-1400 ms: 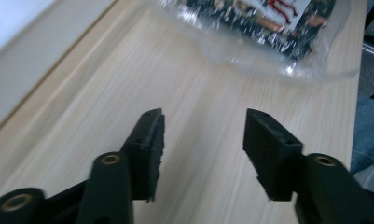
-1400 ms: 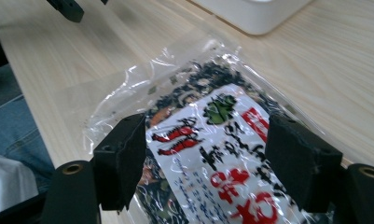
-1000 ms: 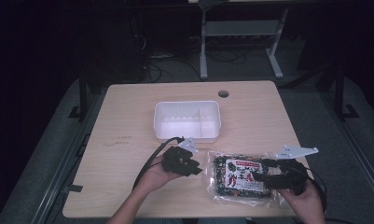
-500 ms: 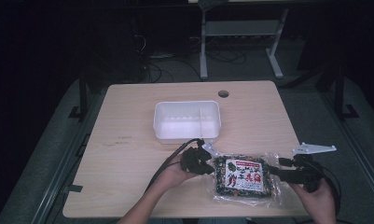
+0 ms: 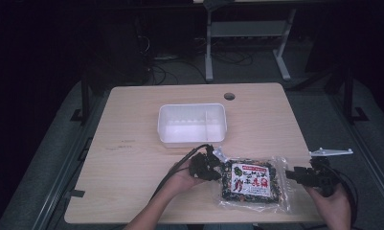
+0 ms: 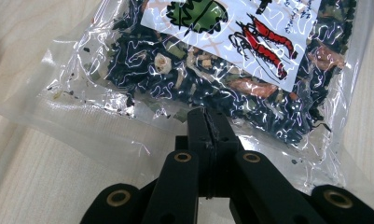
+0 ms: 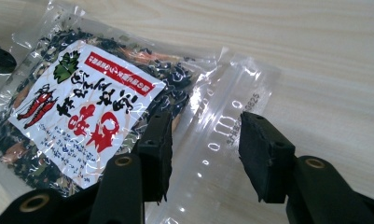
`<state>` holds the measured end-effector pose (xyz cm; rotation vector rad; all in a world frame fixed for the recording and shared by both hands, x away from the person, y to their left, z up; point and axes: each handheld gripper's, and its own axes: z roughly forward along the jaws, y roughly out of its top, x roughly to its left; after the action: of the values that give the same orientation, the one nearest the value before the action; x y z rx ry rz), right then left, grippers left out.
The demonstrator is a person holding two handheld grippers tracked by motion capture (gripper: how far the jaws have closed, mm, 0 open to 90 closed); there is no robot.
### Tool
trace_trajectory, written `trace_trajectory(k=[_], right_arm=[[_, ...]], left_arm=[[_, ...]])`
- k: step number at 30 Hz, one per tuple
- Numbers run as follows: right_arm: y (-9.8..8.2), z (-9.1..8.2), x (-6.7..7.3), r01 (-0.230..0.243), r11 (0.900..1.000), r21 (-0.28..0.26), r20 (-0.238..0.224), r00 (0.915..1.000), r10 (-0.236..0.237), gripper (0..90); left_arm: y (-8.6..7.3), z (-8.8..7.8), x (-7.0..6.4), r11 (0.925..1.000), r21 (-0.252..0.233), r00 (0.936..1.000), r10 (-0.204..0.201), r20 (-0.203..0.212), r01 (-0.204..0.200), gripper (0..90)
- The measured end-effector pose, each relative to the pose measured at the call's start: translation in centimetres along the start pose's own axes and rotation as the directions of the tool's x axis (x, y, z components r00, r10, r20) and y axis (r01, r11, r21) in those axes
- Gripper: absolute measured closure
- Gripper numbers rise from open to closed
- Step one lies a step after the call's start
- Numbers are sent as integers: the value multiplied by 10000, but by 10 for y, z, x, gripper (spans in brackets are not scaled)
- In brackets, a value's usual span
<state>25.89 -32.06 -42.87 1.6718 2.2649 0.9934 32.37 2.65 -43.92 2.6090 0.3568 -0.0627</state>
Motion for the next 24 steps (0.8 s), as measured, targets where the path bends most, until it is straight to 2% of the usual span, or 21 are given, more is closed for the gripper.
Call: trace_trajectory(k=[3, 4, 8, 10, 13, 16, 24], right_arm=[[-2, 4, -5, -236, 9995, 223, -157, 9996, 240, 525], [-3, 7, -8, -380, 9983, 439, -115, 9992, 385, 519], [-4, 7, -10, -558, 9970, 542, -51, 9984, 562, 522], [-5, 8, -12, -840, 9940, 696, -63, 9964, 847, 534], [-6, 10, -14, -965, 9916, 866, -85, 9952, 976, 540], [-9, 13, -19, -1256, 9851, 1179, -82, 9918, 1275, 540], [-12, 15, -25, -1560, 9783, 1361, -392, 9859, 1627, 586]], left_arm=[[0, 1, -1, 9999, 103, 9999, 70, -130, -69, 896], [-1, 2, -1, 9999, 157, 9999, 55, -163, -53, 896], [-3, 2, -1, 9997, 256, 9997, 64, -223, -58, 896], [-3, 3, -1, 9997, 263, 9998, 16, -191, -11, 895], [-4, 3, -1, 9996, 272, 9998, 11, -190, -6, 895], [-4, 4, -1, 9996, 277, 9998, 52, -191, -47, 895], [-3, 4, -2, 9996, 268, 9998, 73, -199, -68, 894]])
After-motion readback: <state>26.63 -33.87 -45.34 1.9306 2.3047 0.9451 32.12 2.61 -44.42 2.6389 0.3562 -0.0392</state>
